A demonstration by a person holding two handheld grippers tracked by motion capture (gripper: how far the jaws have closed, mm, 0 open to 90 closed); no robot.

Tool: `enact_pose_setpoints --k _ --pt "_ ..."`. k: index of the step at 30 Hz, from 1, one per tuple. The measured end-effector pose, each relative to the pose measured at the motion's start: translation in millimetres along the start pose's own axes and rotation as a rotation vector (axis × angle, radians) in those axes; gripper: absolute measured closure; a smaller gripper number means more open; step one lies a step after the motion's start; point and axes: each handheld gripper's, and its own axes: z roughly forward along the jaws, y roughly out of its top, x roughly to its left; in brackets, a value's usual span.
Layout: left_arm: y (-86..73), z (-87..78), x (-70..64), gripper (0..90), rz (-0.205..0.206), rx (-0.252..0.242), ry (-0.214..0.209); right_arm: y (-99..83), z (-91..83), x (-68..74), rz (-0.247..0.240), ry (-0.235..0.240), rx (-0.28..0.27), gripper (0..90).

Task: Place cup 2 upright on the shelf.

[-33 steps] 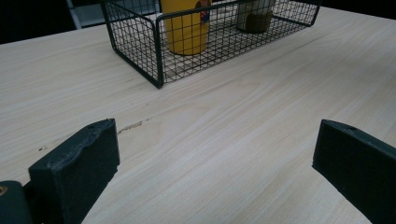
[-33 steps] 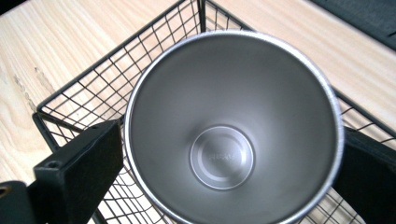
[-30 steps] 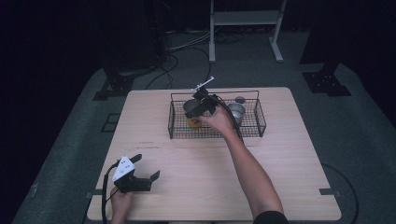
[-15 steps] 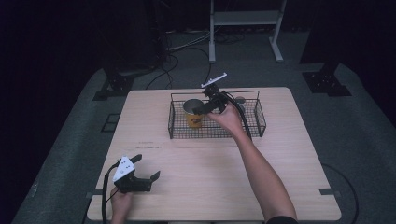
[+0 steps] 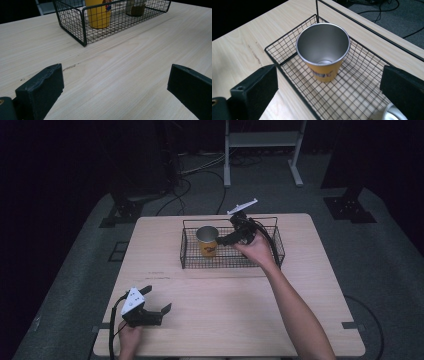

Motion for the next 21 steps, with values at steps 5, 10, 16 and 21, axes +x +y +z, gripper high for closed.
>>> enact_pose_setpoints --k 5,10,16,21 --pt "0.0 0.4 -0.4 0.0 0.002 0.003 -0.001 -7.3 -15.4 -0.2 -0.016 0.0 -0.004 0.9" --pt "0.1 0.5 -0.6 0.0 0.003 0.004 0.001 -13.6 -26.8 -1.4 -0.017 -0.001 -0.003 0.9" --pt "0.0 0.7 -0.9 0.0 0.005 0.003 0.001 -20.0 -36.6 -4.6 -0.006 0.004 -0.009 0.9" --pt "0.0 0.9 -0.8 0.0 0.004 0.003 0.001 -25.1 -41.6 -5.7 -0.01 0.004 -0.005 1.0"
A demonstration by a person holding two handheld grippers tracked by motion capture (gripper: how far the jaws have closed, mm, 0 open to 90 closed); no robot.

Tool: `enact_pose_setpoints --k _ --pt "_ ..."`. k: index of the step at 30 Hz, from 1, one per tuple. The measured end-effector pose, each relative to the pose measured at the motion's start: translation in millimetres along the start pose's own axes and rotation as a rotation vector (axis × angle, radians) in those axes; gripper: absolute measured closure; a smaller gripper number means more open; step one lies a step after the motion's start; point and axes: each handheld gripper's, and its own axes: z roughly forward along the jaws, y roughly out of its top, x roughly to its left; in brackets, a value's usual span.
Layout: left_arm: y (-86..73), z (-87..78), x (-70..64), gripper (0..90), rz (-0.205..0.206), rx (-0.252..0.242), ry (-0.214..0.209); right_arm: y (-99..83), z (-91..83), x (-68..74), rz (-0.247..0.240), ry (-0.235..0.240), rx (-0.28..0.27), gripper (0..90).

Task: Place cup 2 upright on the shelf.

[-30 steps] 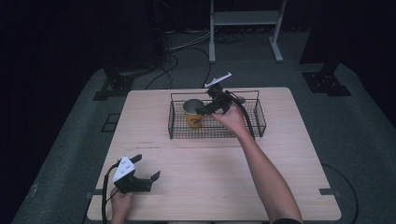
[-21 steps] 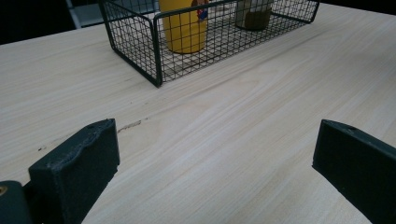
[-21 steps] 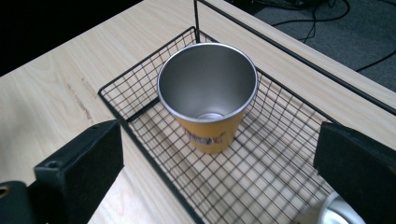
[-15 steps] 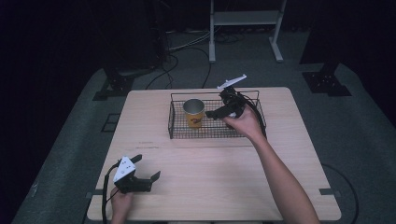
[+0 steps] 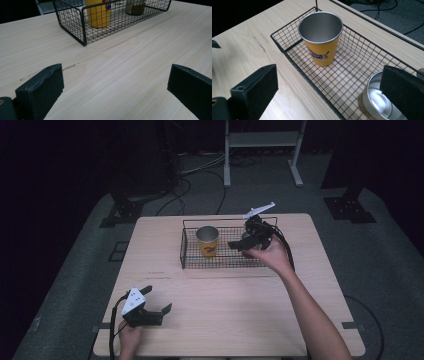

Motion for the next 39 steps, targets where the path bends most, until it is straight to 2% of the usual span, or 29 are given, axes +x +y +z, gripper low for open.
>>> enact_pose_setpoints --k 9,22,39 --pt "-0.1 0.1 -0.1 0.0 0.001 0.0 0.0 -11.8 -11.6 -0.5 -0.003 -0.004 0.0 1.2" --pt "0.0 0.2 -0.1 0.0 0.001 0.002 0.0 -34.6 -23.2 -6.0 0.019 -0.003 0.007 1.1" --pt "0.1 0.4 -0.1 0.0 0.0 0.002 0.001 -54.0 -37.3 -8.1 0.03 -0.01 0.003 1.2"
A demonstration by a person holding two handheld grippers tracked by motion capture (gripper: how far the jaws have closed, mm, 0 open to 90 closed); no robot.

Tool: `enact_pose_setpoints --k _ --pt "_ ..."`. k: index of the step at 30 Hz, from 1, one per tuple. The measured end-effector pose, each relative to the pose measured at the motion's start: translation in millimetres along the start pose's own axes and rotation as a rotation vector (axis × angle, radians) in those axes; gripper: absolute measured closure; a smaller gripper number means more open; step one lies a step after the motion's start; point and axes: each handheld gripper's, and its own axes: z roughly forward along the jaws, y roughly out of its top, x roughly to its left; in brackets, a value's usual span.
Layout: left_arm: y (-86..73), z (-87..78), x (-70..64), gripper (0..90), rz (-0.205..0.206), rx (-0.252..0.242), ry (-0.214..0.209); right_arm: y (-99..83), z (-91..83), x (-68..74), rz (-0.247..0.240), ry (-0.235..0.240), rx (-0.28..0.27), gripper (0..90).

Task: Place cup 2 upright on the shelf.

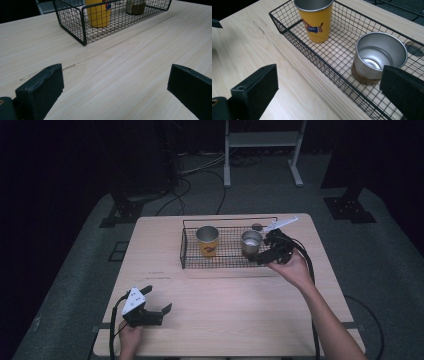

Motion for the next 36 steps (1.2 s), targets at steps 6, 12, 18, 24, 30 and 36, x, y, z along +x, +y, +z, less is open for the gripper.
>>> enact_pose_setpoints --k 6,12,18,24,30,36 --pt "0.0 0.1 -0.2 0.0 0.001 0.0 0.001 -9.3 -6.4 -1.0 0.007 -0.005 -0.007 1.2" --pt "0.1 0.2 -0.2 0.0 0.001 0.001 0.001 -16.6 -13.3 -1.2 0.008 -0.01 -0.01 1.2" --pt "0.1 0.2 -0.2 0.0 0.003 0.003 0.001 -27.2 -19.0 -1.9 0.018 -0.009 -0.013 1.2" --pt "0.2 0.3 -0.1 0.0 0.006 0.004 0.002 -37.4 -22.3 -1.1 0.027 -0.005 -0.017 1.3" --pt "0.2 0.3 -0.3 0.0 0.005 0.005 0.002 -47.2 -24.6 -0.5 0.031 -0.003 -0.02 1.3" --pt "0.2 0.4 -0.4 0.0 0.005 0.006 0.002 -56.1 -27.6 1.4 0.04 0.0 -0.027 1.3"
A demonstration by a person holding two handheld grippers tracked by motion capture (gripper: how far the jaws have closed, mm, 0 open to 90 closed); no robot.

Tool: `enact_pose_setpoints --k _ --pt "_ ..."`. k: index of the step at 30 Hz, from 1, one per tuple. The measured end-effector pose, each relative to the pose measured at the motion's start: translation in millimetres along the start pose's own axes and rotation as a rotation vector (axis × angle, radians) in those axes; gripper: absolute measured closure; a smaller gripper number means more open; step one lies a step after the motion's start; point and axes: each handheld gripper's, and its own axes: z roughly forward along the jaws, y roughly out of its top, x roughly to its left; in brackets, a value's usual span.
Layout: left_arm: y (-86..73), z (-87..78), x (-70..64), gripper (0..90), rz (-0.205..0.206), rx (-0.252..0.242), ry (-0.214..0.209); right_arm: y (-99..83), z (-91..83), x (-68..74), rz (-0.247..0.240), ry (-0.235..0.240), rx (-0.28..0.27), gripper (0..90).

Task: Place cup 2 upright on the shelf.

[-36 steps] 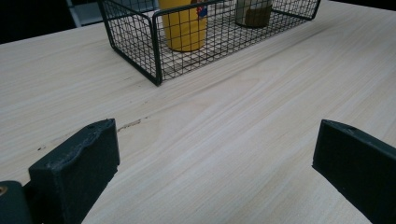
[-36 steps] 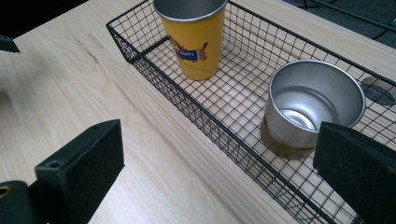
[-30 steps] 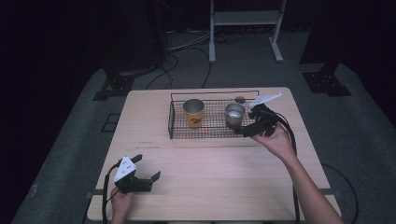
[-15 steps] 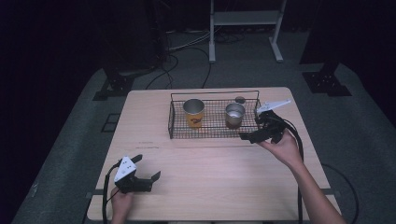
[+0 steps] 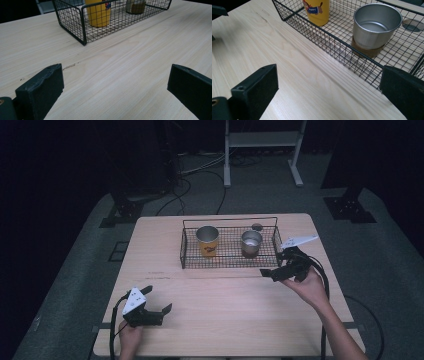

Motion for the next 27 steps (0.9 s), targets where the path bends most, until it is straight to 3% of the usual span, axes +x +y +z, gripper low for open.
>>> enact_pose_setpoints --k 27 --pt "0.1 0.1 -0.1 0.0 0.002 0.003 0.0 -41.9 -9.0 0.0 0.042 -0.01 -0.017 1.3"
